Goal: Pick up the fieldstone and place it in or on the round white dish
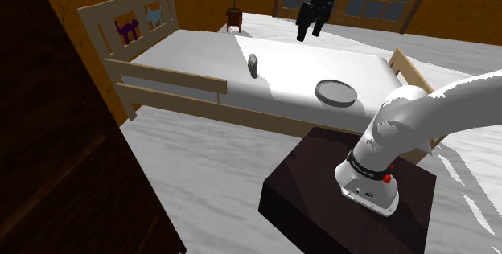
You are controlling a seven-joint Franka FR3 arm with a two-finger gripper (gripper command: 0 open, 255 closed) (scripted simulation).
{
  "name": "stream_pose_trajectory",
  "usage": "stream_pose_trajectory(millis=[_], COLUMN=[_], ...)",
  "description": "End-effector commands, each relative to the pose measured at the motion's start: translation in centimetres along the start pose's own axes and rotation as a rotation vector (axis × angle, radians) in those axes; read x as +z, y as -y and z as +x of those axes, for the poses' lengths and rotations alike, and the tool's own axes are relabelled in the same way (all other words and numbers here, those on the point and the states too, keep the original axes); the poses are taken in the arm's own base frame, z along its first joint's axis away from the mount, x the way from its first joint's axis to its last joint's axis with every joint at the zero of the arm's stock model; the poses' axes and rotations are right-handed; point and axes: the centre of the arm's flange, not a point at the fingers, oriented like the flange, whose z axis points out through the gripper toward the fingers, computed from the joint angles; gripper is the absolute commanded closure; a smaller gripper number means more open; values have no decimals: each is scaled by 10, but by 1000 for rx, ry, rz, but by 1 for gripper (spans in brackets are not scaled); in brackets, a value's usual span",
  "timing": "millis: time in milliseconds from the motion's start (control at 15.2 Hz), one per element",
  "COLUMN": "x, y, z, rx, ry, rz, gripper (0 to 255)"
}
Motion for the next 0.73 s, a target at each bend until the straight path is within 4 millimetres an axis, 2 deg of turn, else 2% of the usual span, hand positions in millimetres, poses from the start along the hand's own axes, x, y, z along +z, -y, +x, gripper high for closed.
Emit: stream_pose_trajectory(millis=[0, 660], x=[0, 74], y=[0, -10], z=[0, 114], rx=[0, 148], ry=[0, 36], rz=[0, -54], gripper=[0, 0])
